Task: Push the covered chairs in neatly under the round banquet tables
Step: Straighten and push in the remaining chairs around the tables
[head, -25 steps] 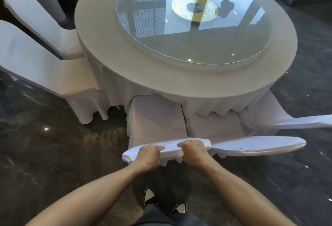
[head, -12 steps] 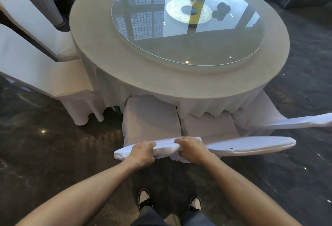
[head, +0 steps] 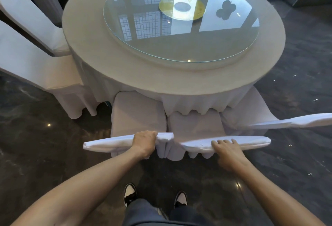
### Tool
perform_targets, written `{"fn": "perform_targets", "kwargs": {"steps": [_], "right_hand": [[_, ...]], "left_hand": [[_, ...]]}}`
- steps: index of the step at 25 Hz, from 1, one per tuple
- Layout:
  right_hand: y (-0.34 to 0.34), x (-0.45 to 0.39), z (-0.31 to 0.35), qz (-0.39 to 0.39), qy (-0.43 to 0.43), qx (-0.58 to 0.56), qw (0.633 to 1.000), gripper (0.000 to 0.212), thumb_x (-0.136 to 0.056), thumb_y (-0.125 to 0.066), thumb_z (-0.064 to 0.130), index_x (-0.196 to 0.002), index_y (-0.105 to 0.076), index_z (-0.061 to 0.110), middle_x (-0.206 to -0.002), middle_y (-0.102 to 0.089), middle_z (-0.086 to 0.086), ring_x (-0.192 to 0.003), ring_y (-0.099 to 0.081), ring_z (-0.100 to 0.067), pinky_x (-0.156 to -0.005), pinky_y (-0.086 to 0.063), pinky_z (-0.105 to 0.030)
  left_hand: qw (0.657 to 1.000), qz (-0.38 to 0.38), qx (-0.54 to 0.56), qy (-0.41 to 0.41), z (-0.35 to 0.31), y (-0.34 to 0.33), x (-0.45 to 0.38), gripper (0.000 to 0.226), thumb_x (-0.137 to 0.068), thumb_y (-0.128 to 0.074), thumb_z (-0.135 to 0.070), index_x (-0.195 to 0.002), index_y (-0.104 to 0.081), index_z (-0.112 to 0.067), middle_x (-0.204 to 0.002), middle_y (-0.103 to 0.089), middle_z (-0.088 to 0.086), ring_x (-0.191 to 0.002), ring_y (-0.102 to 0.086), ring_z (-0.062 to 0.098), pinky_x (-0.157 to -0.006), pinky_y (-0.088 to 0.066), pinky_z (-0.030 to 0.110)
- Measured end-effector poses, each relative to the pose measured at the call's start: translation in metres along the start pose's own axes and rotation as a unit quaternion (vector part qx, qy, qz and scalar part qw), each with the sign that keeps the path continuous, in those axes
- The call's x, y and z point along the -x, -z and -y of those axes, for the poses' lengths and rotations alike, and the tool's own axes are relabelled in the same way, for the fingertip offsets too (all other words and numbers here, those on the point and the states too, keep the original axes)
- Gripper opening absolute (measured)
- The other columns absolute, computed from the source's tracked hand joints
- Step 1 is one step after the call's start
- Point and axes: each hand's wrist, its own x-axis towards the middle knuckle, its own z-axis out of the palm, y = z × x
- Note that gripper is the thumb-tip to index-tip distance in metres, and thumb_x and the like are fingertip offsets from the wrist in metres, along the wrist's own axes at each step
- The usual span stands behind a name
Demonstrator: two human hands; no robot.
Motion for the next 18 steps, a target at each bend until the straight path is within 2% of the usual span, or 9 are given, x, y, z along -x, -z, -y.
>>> {"fn": "perform_targets", "kwargs": {"steps": [3,6,10,14,18], "right_hand": [[-0.009,-0.004,-0.024,-0.031,-0.022,0.006,0.999,0.057,-0.082,-0.062,0.023,-0.136,-0.043,0.025,-0.124,-0.058,0.001,-0.112,-0.055,-0.023,-0.098,-0.040,-0.041],[-0.004,-0.019,-0.025,-0.029,-0.037,-0.010,0.999,0.035,-0.083,-0.060,0.027,-0.118,-0.058,0.026,-0.111,-0.065,0.002,-0.099,-0.061,-0.023,-0.079,-0.046,-0.035],[-0.001,-0.034,-0.020,-0.030,-0.043,0.005,0.999,0.021,-0.080,-0.059,0.021,-0.099,-0.068,0.024,-0.091,-0.071,0.001,-0.083,-0.067,-0.023,-0.067,-0.048,-0.033],[0.014,-0.052,-0.022,-0.047,-0.036,0.014,0.998,0.016,-0.079,-0.063,0.026,-0.093,-0.069,0.025,-0.082,-0.070,0.002,-0.072,-0.065,-0.019,-0.062,-0.047,-0.032],[0.016,-0.057,-0.025,-0.047,-0.027,0.008,0.999,0.016,-0.078,-0.062,0.030,-0.092,-0.068,0.026,-0.082,-0.068,0.003,-0.071,-0.064,-0.017,-0.064,-0.050,-0.033]], "left_hand": [[0.999,0.008,-0.010,0.031,-0.007,-0.003,-0.005,0.042,-0.078,-0.069,-0.017,-0.117,-0.060,-0.026,-0.109,-0.069,0.003,-0.098,-0.065,0.026,-0.082,-0.051,0.037],[0.999,0.010,0.006,0.041,-0.006,-0.005,-0.011,0.046,-0.075,-0.067,-0.022,-0.119,-0.063,-0.031,-0.110,-0.070,0.002,-0.098,-0.065,0.027,-0.080,-0.050,0.035],[0.999,-0.004,0.002,0.032,-0.003,-0.008,-0.022,0.045,-0.069,-0.069,-0.028,-0.114,-0.067,-0.031,-0.104,-0.072,0.001,-0.092,-0.067,0.026,-0.076,-0.048,0.034],[0.999,-0.017,0.004,0.043,-0.006,-0.012,-0.023,0.038,-0.076,-0.067,-0.026,-0.114,-0.069,-0.028,-0.102,-0.073,0.003,-0.090,-0.067,0.027,-0.081,-0.052,0.035],[0.999,-0.014,-0.024,0.032,-0.010,-0.013,-0.027,0.033,-0.078,-0.066,-0.025,-0.111,-0.071,-0.026,-0.099,-0.073,0.004,-0.090,-0.068,0.027,-0.078,-0.051,0.033]]}}
